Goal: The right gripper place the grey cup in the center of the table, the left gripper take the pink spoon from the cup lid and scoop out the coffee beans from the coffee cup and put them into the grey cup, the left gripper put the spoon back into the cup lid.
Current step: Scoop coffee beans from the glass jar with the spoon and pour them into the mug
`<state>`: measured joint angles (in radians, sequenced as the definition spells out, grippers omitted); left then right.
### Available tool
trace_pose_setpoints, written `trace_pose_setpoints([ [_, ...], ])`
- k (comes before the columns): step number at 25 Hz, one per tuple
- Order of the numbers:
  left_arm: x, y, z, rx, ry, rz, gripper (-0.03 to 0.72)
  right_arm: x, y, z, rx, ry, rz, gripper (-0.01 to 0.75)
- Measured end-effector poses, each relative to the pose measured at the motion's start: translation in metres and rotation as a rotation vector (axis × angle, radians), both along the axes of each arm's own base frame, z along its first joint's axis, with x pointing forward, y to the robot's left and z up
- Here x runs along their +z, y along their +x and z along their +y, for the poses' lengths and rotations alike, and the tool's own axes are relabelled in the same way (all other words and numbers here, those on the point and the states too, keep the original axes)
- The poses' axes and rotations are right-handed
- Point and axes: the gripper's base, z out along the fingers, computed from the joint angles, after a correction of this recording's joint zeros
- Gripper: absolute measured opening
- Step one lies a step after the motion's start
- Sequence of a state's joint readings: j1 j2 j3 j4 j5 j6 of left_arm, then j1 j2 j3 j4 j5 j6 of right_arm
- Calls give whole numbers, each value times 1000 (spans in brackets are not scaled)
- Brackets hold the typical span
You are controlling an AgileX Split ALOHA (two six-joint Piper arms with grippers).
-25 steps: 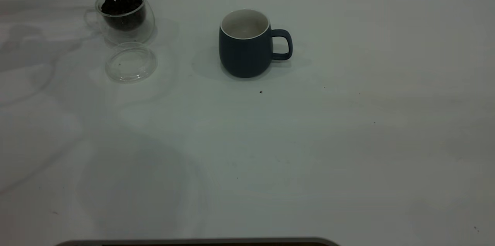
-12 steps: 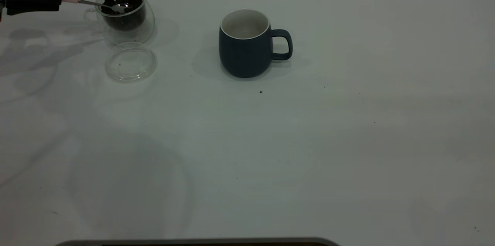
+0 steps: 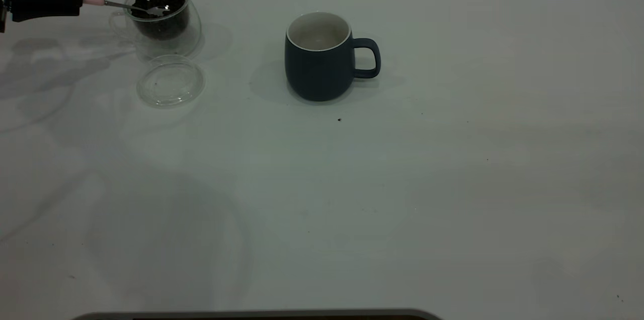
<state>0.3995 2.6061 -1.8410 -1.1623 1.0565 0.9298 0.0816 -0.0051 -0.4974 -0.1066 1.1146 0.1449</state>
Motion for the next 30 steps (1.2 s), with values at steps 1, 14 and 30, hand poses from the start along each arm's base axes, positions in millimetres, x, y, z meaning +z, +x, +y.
trace_pose_setpoints([
  [1, 0, 0, 0, 4, -5, 9, 138, 0, 0, 0, 0, 0, 0, 534],
  [14, 1, -2, -2, -8, -29, 36, 138, 0, 0, 0, 0, 0, 0, 534],
  [30, -12, -3, -5, 5, -99, 59, 137, 0, 0, 0, 0, 0, 0, 534],
])
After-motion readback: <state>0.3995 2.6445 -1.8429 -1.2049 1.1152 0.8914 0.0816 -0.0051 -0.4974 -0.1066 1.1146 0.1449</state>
